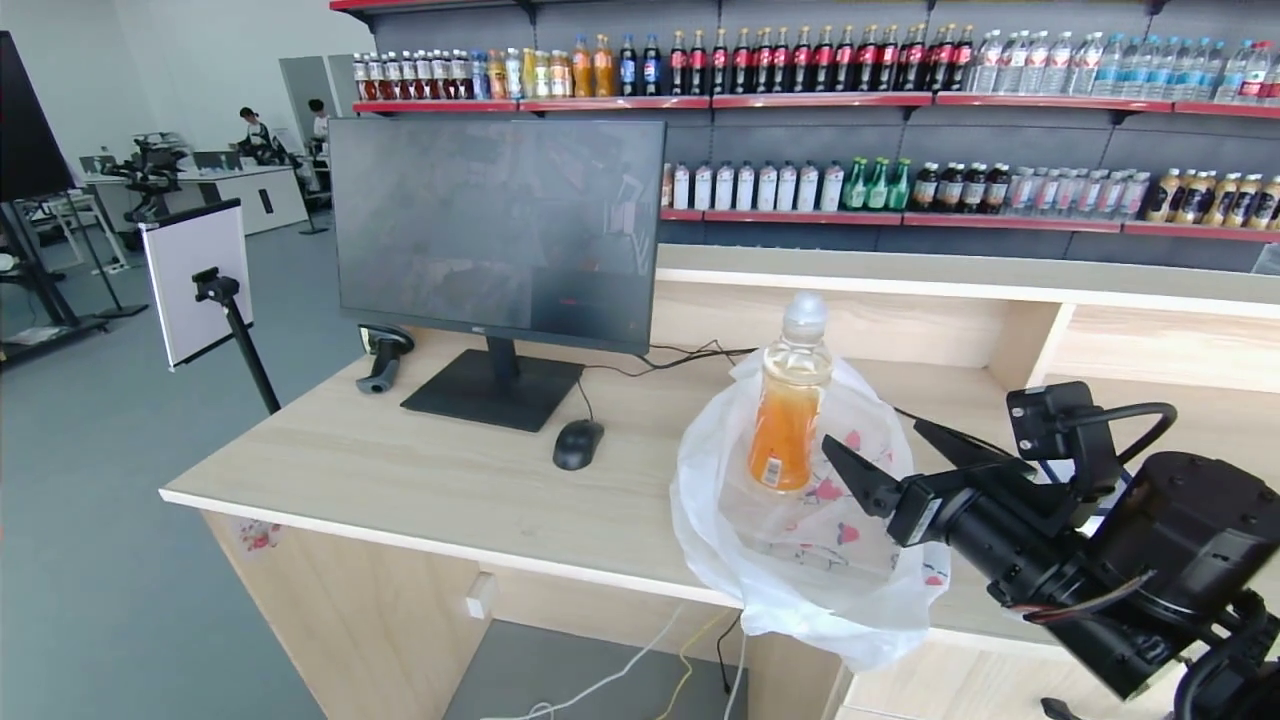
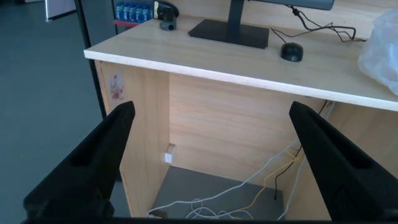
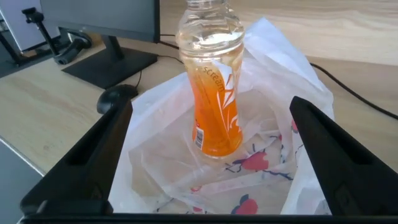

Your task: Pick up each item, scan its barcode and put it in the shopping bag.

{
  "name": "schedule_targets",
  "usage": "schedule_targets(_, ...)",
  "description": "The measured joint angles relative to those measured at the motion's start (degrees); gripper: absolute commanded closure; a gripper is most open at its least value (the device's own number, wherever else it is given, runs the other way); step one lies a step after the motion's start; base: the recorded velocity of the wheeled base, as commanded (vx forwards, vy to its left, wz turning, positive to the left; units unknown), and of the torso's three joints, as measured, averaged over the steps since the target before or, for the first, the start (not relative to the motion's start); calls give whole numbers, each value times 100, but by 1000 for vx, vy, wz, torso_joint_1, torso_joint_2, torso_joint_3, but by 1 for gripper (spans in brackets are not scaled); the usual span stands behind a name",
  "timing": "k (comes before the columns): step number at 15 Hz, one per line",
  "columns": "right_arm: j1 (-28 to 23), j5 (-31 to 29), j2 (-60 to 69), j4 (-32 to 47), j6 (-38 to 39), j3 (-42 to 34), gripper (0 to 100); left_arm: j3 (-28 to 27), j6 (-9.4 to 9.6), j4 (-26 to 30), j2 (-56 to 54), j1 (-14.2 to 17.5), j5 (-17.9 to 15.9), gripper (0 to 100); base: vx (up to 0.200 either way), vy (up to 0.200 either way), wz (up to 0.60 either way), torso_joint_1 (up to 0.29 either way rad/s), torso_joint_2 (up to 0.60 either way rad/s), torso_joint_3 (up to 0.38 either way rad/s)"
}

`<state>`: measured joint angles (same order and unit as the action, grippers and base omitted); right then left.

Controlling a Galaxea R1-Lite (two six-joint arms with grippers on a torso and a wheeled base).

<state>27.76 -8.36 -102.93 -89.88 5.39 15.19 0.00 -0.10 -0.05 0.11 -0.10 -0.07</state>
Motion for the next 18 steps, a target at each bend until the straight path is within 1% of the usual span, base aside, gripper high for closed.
schedule_targets(2, 5, 2, -2, -15, 5, 7, 0, 0, -6, -2, -1, 5, -2, 0, 0, 0, 0, 0, 0, 0)
schedule_targets(13, -22, 0, 89, -4, 27, 40, 0, 0, -6, 0, 0, 10, -2, 0, 0, 0, -600, 7, 2, 0)
schedule_targets(15, -4, 2, 116, -6, 22, 22, 0, 0, -15, 2, 0, 10, -2, 0, 0, 0, 0, 0, 0, 0)
schedule_targets(18, 29, 2, 144, -13, -4, -1, 0, 0, -41, -2, 0, 5, 2, 0, 0, -200, 0, -1, 4, 2)
